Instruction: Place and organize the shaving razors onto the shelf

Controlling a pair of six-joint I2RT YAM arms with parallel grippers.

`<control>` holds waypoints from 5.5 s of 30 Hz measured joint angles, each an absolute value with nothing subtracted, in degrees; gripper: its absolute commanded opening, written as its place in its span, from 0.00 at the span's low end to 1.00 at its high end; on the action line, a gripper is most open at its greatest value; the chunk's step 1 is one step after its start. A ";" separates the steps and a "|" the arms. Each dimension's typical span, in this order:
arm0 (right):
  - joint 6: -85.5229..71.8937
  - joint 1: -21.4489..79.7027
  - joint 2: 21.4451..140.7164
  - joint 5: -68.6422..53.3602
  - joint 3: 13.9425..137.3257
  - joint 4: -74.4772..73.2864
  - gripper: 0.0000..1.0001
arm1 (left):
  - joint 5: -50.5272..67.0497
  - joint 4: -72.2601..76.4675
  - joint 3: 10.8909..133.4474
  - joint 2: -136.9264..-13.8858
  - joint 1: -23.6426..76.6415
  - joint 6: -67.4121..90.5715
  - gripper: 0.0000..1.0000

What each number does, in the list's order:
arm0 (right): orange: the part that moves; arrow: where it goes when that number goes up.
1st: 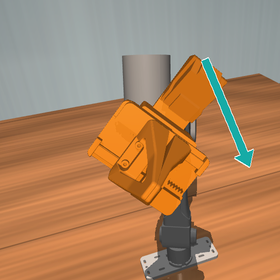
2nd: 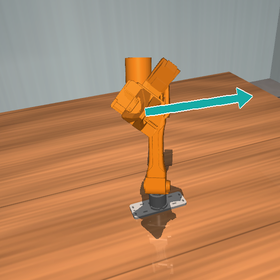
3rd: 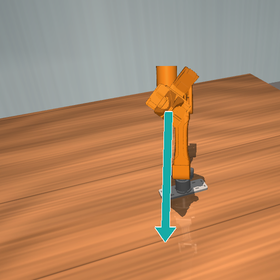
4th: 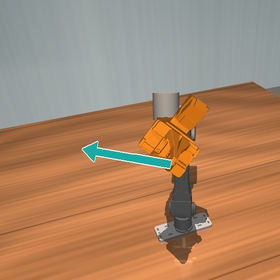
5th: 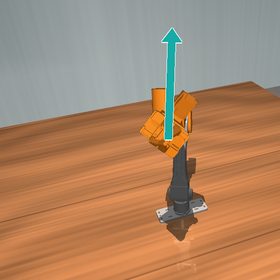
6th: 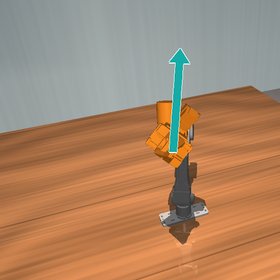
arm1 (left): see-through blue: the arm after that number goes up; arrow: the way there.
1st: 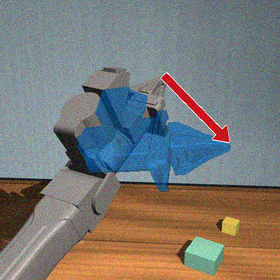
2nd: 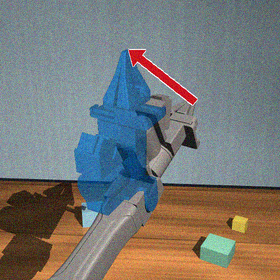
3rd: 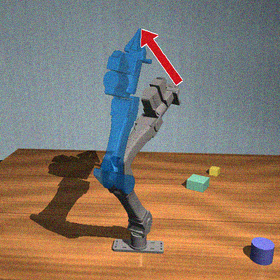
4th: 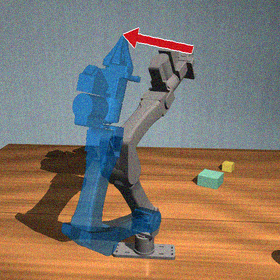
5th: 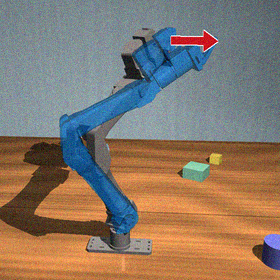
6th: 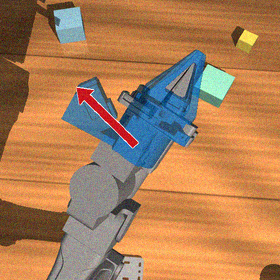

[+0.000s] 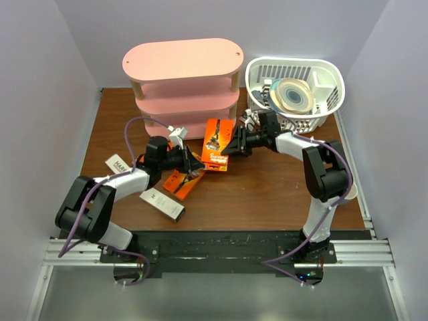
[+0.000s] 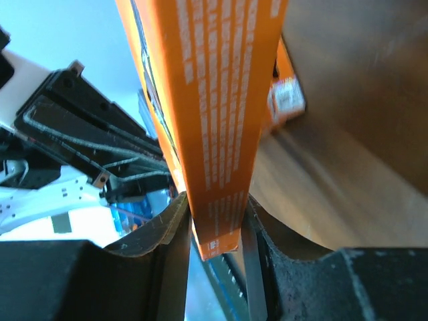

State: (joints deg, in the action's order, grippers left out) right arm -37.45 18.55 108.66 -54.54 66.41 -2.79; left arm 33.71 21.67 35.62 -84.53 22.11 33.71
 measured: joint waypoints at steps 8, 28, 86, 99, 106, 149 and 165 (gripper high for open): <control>-34.54 18.70 118.85 -54.46 77.21 -4.91 0.56 | 26.65 21.34 38.59 -89.30 21.63 34.98 0.00; -17.63 16.97 103.11 -45.71 67.88 -9.85 0.99 | 29.43 37.36 49.23 -109.23 14.04 45.98 0.24; -30.94 26.26 116.01 -11.09 76.77 6.61 0.00 | 14.85 49.17 55.68 -121.10 12.51 58.00 0.00; -28.77 27.42 115.70 -8.23 75.05 4.43 0.53 | 14.76 50.22 58.76 -124.05 15.77 60.49 0.02; -30.37 24.32 111.81 -8.86 72.51 2.39 0.69 | 14.72 46.00 56.25 -120.16 15.29 60.38 0.19; -31.66 22.50 120.60 -18.92 76.77 13.52 0.69 | 17.67 47.11 54.22 -118.02 12.64 56.42 0.27; -32.10 25.89 120.60 -14.15 76.36 13.13 0.46 | 14.44 51.16 58.74 -123.96 12.60 63.02 0.26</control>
